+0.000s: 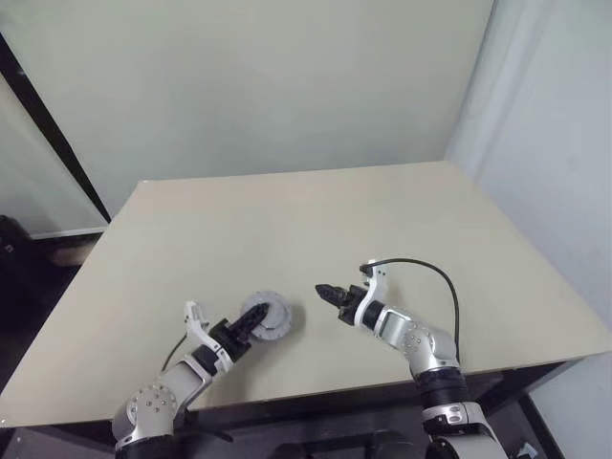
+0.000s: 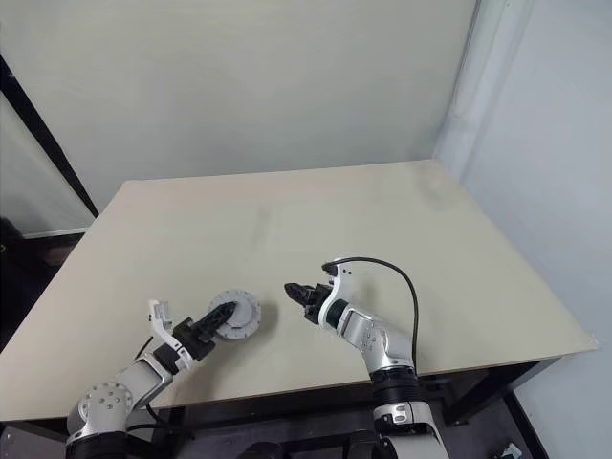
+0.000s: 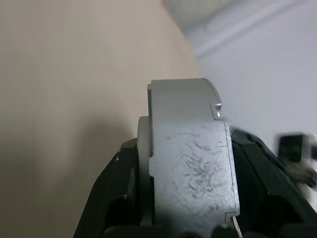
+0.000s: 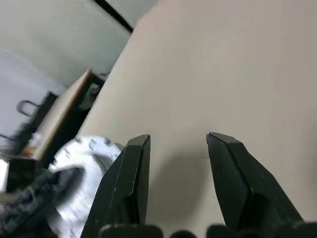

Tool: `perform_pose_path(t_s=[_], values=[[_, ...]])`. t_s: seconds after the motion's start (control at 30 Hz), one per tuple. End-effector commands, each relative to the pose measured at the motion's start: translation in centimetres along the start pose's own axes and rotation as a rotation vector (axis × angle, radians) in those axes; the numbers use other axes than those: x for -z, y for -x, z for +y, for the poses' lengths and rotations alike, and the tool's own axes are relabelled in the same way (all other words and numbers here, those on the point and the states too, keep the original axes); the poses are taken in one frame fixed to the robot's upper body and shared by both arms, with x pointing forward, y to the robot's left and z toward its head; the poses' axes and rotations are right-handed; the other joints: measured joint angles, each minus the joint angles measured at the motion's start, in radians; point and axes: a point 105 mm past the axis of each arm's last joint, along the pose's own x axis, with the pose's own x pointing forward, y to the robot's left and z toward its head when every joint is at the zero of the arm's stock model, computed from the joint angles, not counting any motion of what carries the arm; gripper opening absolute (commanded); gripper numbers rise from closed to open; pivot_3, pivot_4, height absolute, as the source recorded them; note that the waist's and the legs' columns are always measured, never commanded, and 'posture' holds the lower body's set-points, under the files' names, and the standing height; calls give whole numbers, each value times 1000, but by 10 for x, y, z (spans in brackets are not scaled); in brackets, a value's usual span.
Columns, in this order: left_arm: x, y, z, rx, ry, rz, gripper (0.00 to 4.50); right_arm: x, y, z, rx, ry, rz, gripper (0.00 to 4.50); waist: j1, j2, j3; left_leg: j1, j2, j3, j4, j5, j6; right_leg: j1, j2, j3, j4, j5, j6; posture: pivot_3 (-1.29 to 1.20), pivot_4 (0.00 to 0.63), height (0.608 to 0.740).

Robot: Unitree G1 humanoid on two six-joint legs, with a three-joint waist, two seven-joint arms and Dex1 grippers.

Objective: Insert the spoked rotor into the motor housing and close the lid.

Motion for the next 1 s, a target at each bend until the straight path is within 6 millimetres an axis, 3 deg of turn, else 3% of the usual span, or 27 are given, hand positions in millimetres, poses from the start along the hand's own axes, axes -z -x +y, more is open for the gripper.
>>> perform_pose_path(t_s=[0.03,0.17,0.3,0.5,0.77,0.87,1.0], values=[[-36,-6,-9,-24,-273,-109,1958,-25,3,23,-99,350,-109,1969,0,0,0,0,0,1,0,0,0,0,0,0,0,0,0,0,0,740],[-56,-4,-6,-99,-593,-152,1958,-22,11,39,-208,634,-122,1969,-1,-1,0,1,0,1,-1,0,0,0,0,1,0,0,0,0,0,740],[-76,0,-5,-136,-761,-225,1958,-13,17,51,-314,812,-105,1969,1,-2,0,1,0,1,0,0,0,0,0,1,0,0,-1,0,0,740],[-92,5,8,-219,-790,-301,1958,0,20,54,-375,945,-47,1969,4,-5,0,2,0,0,2,0,0,2,0,0,0,1,-1,0,0,740],[-102,16,30,-357,-745,-355,1958,10,21,51,-396,947,25,1969,18,-9,0,3,0,-3,4,0,0,5,0,-3,0,1,-1,0,0,740],[-104,20,36,-385,-744,-352,1958,13,21,50,-402,936,54,2591,23,-9,0,4,0,-3,4,0,0,6,0,-3,0,1,-1,0,0,740],[-108,25,44,-413,-721,-360,1958,15,22,49,-407,932,74,3989,24,-9,0,4,0,-3,4,0,0,7,0,-3,0,1,-1,0,0,740]])
